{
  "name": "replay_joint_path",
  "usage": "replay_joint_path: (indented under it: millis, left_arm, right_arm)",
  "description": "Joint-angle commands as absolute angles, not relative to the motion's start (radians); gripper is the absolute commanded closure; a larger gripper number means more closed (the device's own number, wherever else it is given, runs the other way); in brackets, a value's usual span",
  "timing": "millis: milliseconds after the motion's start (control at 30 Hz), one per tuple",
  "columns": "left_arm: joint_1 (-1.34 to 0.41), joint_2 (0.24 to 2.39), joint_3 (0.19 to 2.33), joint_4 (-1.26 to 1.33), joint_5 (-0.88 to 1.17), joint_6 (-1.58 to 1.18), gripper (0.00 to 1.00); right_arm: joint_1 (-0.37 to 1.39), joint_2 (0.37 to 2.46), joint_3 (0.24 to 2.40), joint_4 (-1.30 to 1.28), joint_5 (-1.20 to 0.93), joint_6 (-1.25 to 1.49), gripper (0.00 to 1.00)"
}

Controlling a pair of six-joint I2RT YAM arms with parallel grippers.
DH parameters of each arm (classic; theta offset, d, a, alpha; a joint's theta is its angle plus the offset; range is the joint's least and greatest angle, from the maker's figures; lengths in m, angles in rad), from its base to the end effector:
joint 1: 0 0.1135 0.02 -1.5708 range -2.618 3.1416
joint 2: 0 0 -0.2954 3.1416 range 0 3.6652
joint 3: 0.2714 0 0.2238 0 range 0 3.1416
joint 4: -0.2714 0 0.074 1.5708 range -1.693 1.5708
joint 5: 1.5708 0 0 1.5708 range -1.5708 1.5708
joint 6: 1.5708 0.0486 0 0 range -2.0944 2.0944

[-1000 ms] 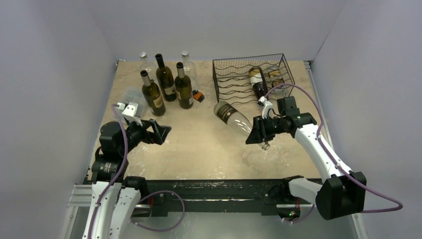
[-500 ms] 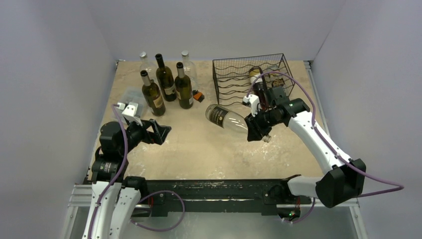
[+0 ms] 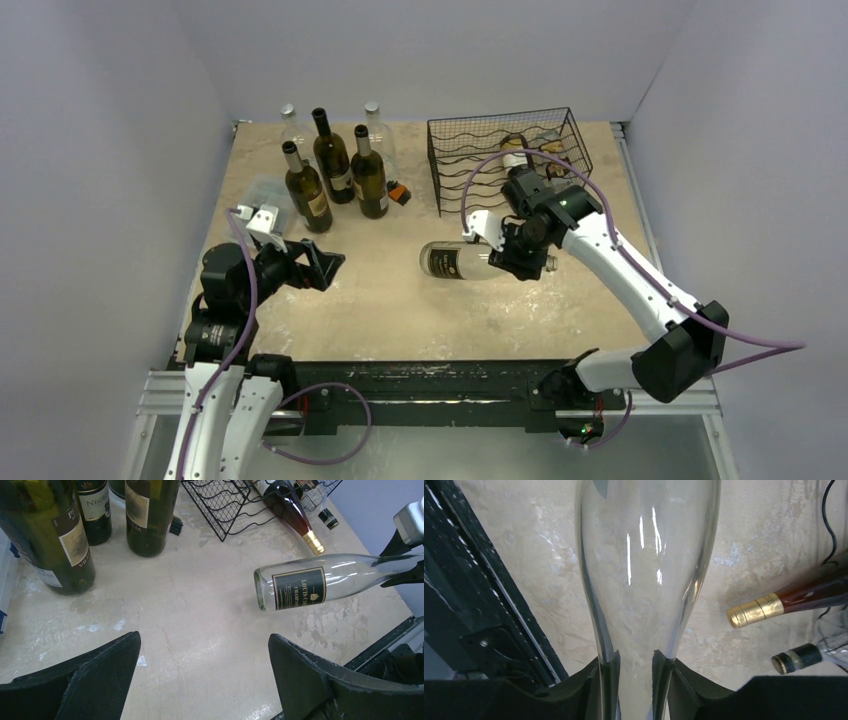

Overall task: Take the wine bottle off the wine rack
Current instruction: Pick up the wine bottle from the wine rack.

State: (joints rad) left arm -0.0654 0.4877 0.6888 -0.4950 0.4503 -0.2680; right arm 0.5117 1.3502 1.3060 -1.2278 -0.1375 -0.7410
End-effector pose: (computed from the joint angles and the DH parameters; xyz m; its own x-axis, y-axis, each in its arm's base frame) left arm 0.0695 -0.0257 0.3197 -0.4044 -0.2124 -0.8896 0.3810 0.8451 -0.3750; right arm 0.1793 0.1083 0.3354 -0.2636 -0.9149 -0.3056 -0.9463 0.3068 -0.1021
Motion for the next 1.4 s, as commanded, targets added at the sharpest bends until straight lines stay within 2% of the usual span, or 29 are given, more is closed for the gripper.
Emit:
replay_joint_path:
  millis: [0,500,733,867,1067,1200,1367]
  left_arm:
    - [-0.057,0.494,0.683,-0.457,0.485,-0.251,0.00]
    - [-0.057,0.511,0.674,-0.422,0.566,-0.262,0.00]
    - [-0.059,0.554,0.622,-0.256,0.803,-0.348,0.00]
    - [-0.083,0.600,0.589,-0.145,0.873,-0.412,0.00]
    - [-0.188,0.665,0.551,-0.029,0.843,-0.417,0.00]
    - [-0.297,0.689,0.560,-0.028,0.740,-0.385,0.00]
    - [-0.435,0.744,0.563,0.027,0.593,-0.415,0.00]
  right_arm:
    - [0.579,1.317,1.383,-1.190,-0.008,-0.892,1.00]
    - [0.721,1.317,1.341,-1.131,0.361,-1.122,1.00]
    - [0.775,1.314,1.331,-1.107,0.455,-1.209,1.00]
    - [0.822,1.300,1.312,-1.090,0.495,-1.287,1.00]
    - [0.892,1.215,1.247,-1.029,0.544,-1.565,1.00]
    - [0.906,1.117,1.140,-0.933,0.529,-1.808,1.00]
    - [0.917,1.097,1.112,-0.876,0.504,-1.921,1.00]
